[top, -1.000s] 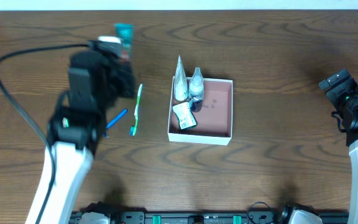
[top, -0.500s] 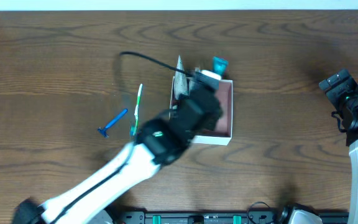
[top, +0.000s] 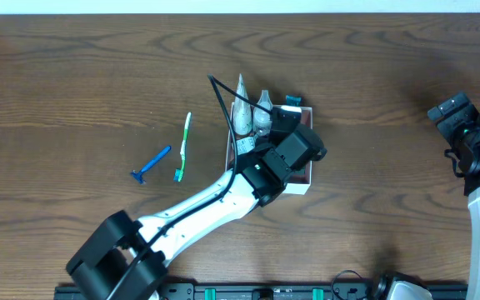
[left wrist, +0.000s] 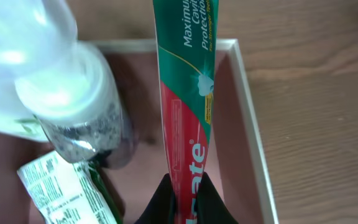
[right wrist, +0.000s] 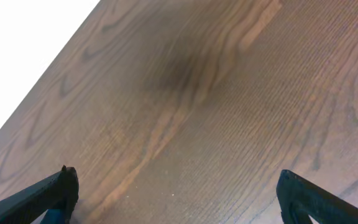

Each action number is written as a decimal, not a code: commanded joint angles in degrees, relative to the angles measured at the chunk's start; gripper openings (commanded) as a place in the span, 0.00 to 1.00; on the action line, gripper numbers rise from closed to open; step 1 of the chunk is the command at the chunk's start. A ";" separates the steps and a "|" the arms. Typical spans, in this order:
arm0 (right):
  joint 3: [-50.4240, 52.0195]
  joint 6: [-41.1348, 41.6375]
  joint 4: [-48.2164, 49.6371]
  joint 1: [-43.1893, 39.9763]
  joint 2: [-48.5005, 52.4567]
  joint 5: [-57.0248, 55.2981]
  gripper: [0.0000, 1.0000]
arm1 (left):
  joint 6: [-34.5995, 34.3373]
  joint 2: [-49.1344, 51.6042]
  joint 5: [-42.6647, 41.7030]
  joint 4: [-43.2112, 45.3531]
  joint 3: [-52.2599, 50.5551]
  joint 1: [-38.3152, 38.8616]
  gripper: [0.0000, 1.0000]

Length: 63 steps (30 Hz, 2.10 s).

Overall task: Pack container
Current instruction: 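Carry the toothpaste tube over the box and lower it inside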

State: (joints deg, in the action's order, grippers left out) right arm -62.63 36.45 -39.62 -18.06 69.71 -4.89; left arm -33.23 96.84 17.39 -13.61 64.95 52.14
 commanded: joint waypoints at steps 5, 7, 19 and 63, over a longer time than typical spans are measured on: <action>-0.37 0.37 -0.07 -0.31 0.00 -0.22 0.99 | -6.58 2.71 1.77 -3.89 0.09 0.24 0.06; -0.37 0.37 -0.07 -0.31 0.00 -0.24 0.99 | -6.56 3.26 1.73 -4.37 0.00 0.31 0.06; -0.37 0.37 -0.07 -0.31 0.00 -0.24 0.99 | -8.04 6.05 0.87 -4.37 -0.31 0.35 0.06; -0.37 0.37 -0.07 -0.31 0.00 -0.24 0.99 | 6.38 -2.47 0.96 -10.05 3.30 0.33 0.30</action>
State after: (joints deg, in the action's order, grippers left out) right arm -62.63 36.45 -39.62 -18.06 69.71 -4.89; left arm -33.82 100.40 17.54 -21.76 64.97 52.29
